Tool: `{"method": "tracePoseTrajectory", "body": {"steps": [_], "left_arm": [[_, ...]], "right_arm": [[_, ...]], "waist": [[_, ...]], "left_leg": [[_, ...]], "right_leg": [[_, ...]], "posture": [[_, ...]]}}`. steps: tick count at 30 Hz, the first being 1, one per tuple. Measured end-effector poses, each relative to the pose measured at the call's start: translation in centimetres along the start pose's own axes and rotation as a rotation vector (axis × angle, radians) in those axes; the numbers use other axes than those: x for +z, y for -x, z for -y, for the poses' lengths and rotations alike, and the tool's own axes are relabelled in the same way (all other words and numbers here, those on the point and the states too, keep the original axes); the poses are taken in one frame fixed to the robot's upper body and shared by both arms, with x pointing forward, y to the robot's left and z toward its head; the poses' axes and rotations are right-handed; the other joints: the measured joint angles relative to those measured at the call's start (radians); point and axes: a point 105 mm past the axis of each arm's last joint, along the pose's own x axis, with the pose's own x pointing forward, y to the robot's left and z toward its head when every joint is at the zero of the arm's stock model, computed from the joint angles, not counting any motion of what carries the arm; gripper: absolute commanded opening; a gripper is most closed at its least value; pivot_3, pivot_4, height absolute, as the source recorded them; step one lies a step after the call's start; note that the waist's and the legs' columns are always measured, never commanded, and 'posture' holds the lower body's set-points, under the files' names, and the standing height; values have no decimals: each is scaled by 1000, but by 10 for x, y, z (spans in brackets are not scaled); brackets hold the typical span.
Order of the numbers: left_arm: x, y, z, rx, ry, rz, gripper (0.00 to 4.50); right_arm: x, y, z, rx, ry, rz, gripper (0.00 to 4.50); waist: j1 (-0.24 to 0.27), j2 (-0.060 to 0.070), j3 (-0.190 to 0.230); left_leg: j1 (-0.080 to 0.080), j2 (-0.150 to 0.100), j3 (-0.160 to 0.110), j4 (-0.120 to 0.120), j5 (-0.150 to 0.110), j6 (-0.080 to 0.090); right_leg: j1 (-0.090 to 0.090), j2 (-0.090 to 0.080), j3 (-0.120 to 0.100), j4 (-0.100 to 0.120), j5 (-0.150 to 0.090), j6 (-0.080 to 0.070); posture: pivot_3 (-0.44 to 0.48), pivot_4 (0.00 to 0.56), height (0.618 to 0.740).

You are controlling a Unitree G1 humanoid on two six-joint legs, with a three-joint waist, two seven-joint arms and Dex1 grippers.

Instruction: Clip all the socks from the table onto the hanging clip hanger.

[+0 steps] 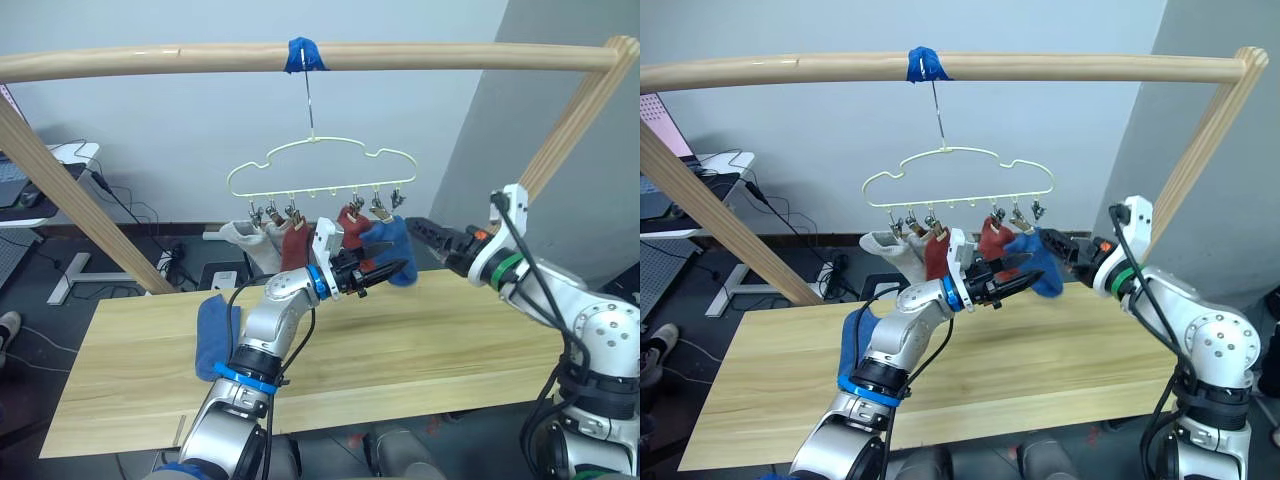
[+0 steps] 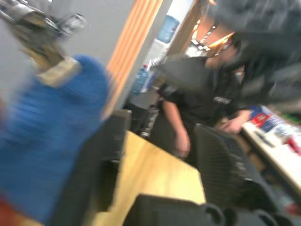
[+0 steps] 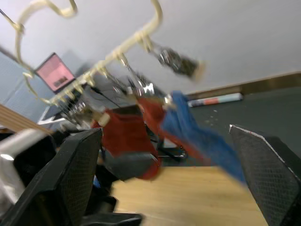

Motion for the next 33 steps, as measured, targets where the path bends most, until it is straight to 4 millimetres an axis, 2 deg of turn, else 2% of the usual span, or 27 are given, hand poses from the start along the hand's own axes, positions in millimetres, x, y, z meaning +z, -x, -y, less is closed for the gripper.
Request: {"method": "tracePoseTrajectory", "body": {"steps": [2,3,6,8,10,13,15,16,20,25,27,33], "left_arm": [[2,5,0,5,-7,-15,4394],[3,12,-2,16,-22,-26,4475],[6,43,-14,90,-47,-63,4475],[7,63,-17,126,-50,-91,4475],[9,83,-16,147,-39,-127,4475],[21,101,-14,170,-23,-151,4475],[26,110,-12,183,-8,-181,4500],[27,112,-11,195,2,-197,4500],[28,115,-9,233,47,-231,4500],[38,115,-8,272,-37,-206,4500],[47,112,2,248,-104,-155,4500],[60,108,17,141,-100,-99,4500]], "right_arm": [[-1,-2,-4,10,63,10,4500],[-2,-2,-5,10,102,21,4500],[-6,-1,3,-23,170,47,4500],[-5,-3,3,-30,168,99,4500],[-4,-7,1,-40,240,136,4500],[-3,-11,4,-110,366,197,4500],[-2,-13,6,-153,423,246,4135],[-2,-15,7,-174,452,261,3959],[-5,-21,12,-233,523,284,2503],[-6,-31,15,-275,530,316,2503],[-4,-44,15,-293,525,336,2503],[-2,-56,10,-293,529,363,2503]], "waist": [[1,0,0],[1,0,0],[3,0,0],[3,0,0],[6,0,0],[17,0,1],[28,0,1],[33,0,1],[50,0,1],[61,0,2],[62,0,2],[83,0,3]], "left_leg": [[0,0,0,0,0,0],[0,1,-1,0,0,0],[0,1,-1,-1,0,0],[0,1,-1,-1,0,0],[0,1,-1,0,0,0],[0,0,-1,0,0,0],[0,0,-1,0,0,0],[0,0,-1,0,0,0],[0,0,-1,0,0,0],[1,1,0,0,0,0],[2,1,1,-1,0,0],[2,0,1,0,0,0]], "right_leg": [[0,0,0,0,0,0],[0,0,-1,0,0,0],[0,0,-1,0,0,0],[0,0,-1,0,0,0],[0,0,-1,0,0,0],[0,-1,-1,0,0,0],[0,-1,-1,0,0,0],[0,-1,-1,0,0,0],[0,-1,-1,0,0,0],[0,-1,-1,0,0,-1],[0,-1,0,0,2,-3],[0,-2,0,0,3,-5]], "posture": [[-97,112,740],[-92,114,740],[-77,117,740],[-77,117,740],[-48,123,740],[-48,123,740],[-24,129,740],[-24,129,740],[-19,132,740],[8,138,740],[13,138,740],[24,141,740]]}}
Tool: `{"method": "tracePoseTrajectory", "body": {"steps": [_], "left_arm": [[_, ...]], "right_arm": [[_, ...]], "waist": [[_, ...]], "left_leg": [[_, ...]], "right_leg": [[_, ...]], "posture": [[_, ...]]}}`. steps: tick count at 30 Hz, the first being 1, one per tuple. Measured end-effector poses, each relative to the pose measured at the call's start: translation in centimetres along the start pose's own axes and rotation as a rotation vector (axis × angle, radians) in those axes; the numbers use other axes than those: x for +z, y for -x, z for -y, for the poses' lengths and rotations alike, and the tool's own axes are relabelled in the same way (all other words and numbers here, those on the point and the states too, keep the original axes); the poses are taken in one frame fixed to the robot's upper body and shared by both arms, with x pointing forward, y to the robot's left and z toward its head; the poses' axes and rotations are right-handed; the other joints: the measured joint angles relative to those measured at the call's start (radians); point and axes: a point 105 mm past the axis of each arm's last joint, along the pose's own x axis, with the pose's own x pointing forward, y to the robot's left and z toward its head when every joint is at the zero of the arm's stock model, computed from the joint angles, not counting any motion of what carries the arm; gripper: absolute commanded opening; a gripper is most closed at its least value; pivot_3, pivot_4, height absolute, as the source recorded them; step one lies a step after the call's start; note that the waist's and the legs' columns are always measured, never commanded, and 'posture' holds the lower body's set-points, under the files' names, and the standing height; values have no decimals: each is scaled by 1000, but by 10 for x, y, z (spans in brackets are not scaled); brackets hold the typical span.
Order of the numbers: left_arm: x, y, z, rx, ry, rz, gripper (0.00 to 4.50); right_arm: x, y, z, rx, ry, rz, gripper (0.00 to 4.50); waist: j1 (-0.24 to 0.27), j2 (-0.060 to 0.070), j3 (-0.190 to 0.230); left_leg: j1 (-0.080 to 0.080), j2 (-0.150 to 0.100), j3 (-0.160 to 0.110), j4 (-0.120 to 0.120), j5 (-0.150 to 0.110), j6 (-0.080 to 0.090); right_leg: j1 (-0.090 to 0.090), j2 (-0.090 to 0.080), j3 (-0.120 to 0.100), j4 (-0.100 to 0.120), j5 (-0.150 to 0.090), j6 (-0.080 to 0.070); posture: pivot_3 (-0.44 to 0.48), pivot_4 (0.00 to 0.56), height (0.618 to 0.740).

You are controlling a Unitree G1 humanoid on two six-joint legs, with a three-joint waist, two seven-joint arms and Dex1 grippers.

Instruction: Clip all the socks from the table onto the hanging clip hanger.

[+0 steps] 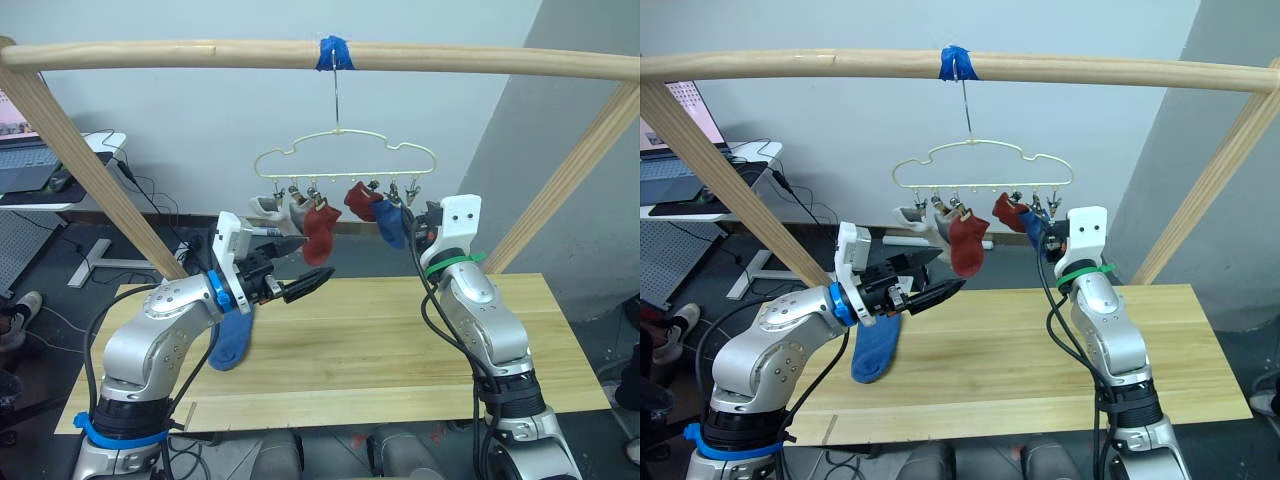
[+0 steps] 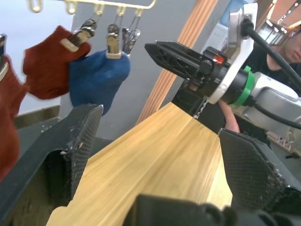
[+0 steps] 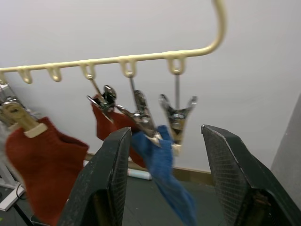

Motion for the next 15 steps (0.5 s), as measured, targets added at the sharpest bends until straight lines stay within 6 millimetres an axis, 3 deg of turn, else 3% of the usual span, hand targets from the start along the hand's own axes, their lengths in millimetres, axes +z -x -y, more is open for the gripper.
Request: {"method": "tracePoseTrajectory", "body": {"steps": [15], "left_arm": [[22,0,17,-124,-47,106,4500]], "right_arm": [[-3,-13,8,-76,-9,5,2503]], "waist": [[9,0,0]], "left_leg": [[0,0,0,0,0,0]], "right_leg": [[0,0,0,0,0,0]], "posture": [[48,142,740]]}}
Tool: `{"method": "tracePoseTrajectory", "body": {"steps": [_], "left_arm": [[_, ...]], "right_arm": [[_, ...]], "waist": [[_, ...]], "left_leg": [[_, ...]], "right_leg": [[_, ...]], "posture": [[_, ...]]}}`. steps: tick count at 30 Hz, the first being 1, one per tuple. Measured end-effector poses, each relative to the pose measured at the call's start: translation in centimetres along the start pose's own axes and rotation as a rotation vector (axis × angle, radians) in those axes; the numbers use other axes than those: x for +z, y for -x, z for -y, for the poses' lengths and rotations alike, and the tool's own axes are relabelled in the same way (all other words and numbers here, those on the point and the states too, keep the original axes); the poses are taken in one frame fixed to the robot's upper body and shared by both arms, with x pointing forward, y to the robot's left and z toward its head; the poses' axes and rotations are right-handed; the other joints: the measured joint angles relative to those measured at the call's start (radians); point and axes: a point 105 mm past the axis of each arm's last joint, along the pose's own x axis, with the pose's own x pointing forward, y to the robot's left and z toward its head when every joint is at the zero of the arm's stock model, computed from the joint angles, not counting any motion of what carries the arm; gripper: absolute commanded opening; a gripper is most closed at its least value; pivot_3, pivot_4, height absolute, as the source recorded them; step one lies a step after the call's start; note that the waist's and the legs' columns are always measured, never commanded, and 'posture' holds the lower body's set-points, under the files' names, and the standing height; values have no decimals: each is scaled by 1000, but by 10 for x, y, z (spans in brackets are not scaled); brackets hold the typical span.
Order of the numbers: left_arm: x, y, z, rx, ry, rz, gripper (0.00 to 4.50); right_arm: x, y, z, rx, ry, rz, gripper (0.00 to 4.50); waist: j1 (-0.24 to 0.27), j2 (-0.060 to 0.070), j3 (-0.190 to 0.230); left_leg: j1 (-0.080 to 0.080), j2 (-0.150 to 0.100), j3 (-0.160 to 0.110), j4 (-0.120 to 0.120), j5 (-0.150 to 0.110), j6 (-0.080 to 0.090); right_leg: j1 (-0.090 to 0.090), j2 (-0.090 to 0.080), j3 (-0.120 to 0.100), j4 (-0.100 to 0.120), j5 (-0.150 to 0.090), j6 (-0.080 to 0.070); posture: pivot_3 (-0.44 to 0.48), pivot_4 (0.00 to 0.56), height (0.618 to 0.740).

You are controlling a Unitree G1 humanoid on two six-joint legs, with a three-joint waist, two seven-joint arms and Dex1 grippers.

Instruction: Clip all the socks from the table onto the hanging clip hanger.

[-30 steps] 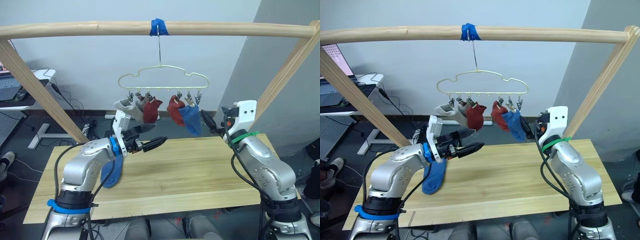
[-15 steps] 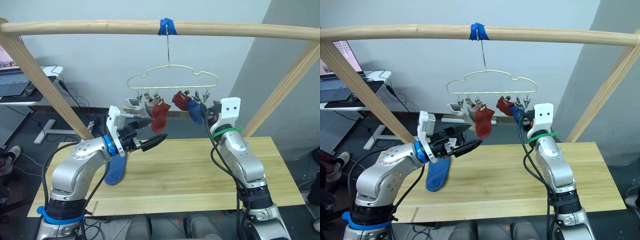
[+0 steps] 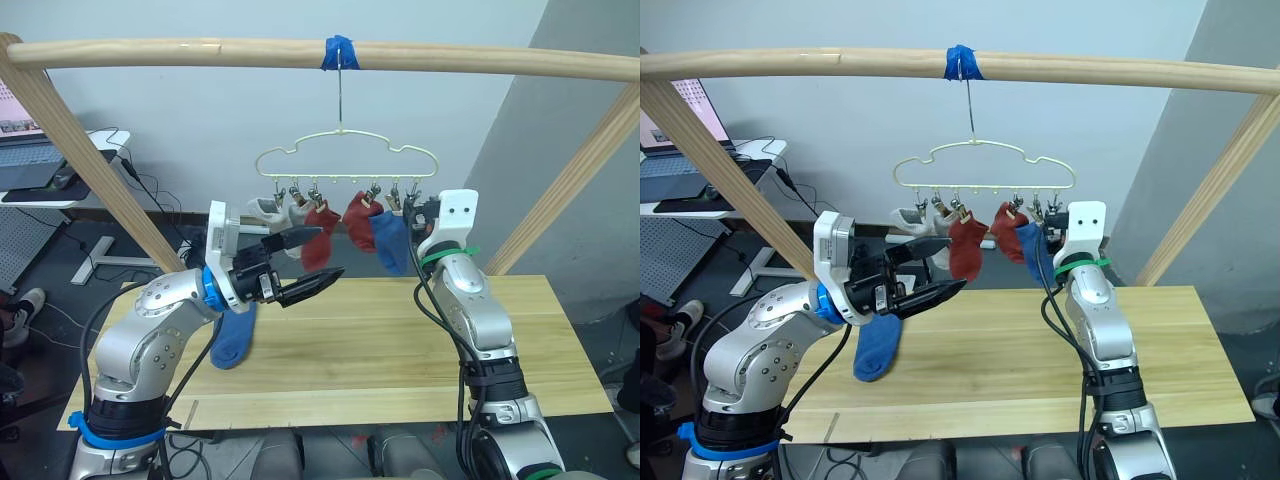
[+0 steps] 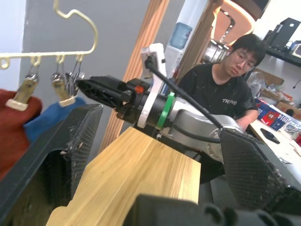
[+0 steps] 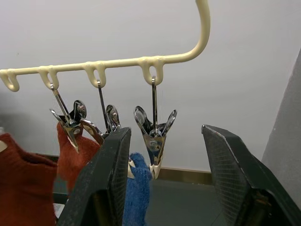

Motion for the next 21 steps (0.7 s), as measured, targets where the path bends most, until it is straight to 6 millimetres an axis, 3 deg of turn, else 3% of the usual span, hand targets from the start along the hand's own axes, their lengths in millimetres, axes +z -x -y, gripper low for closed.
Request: {"method": "tracePoseTrajectory", "body": {"steps": [10,21], "left_arm": [[3,0,-4,32,-42,14,4500],[5,-3,-5,46,-55,25,4500]], "right_arm": [[6,-11,-7,5,-5,11,2503],[0,-15,1,-32,-14,-8,2503]], "waist": [[1,0,0],[4,0,0]], "left_leg": [[0,0,0,0,0,0],[0,0,0,0,0,0]], "right_leg": [[0,0,0,0,0,0],[0,0,0,0,0,0]], "posture": [[55,140,740],[60,142,740]]}}
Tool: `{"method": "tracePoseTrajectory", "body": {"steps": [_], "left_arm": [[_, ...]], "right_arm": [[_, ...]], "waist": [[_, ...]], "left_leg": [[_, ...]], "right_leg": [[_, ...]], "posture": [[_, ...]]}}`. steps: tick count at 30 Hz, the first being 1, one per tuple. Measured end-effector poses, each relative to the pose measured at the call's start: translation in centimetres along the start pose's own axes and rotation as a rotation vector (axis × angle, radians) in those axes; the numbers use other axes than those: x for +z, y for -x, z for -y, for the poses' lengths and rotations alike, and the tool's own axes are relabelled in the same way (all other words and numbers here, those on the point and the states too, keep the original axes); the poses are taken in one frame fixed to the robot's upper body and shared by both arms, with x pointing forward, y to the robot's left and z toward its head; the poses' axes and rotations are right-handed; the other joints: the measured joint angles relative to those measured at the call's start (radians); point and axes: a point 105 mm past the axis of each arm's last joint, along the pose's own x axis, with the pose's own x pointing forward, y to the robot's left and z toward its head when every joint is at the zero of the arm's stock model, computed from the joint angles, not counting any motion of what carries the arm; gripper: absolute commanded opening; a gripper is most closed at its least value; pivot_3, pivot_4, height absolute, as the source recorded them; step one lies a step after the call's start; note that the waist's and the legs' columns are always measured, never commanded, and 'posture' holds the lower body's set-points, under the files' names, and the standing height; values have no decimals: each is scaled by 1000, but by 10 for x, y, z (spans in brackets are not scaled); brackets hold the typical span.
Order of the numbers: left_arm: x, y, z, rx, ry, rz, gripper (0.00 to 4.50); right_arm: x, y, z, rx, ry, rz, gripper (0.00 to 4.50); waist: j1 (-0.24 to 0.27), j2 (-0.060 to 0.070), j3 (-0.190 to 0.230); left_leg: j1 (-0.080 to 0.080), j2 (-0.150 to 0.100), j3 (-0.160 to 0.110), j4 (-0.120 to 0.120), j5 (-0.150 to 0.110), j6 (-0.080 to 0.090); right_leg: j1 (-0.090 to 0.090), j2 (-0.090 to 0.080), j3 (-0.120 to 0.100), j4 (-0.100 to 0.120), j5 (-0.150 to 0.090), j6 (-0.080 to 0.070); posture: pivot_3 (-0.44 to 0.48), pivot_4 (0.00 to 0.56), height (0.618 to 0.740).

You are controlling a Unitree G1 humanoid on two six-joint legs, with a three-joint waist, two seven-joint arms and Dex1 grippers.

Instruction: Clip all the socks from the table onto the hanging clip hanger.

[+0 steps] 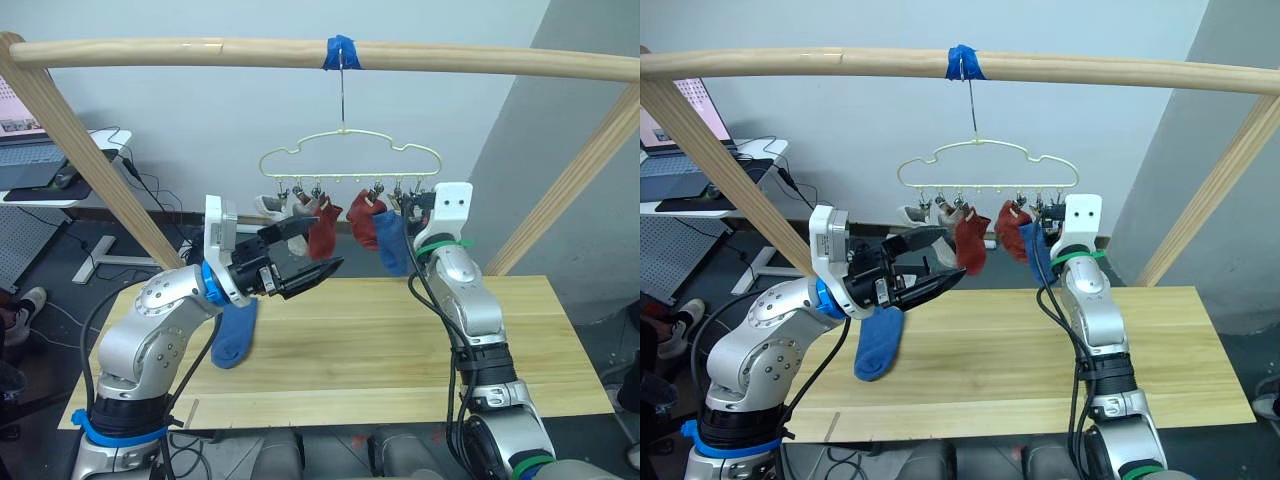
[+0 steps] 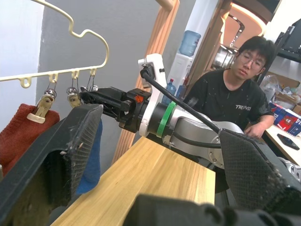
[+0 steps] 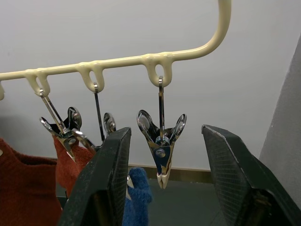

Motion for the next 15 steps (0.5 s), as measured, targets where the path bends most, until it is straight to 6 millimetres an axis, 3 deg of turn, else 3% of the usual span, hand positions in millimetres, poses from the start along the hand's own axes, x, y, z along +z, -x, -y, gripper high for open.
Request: {"method": "tracePoseTrajectory", "body": {"steps": [15], "left_arm": [[-2,-2,-1,16,-5,-11,4500]], "right_arm": [[0,-7,-1,-19,-39,-5,2503]], "waist": [[0,0,0]], "left_leg": [[0,0,0,0,0,0]], "right_leg": [[0,0,0,0,0,0]], "posture": [[62,139,740]]}}
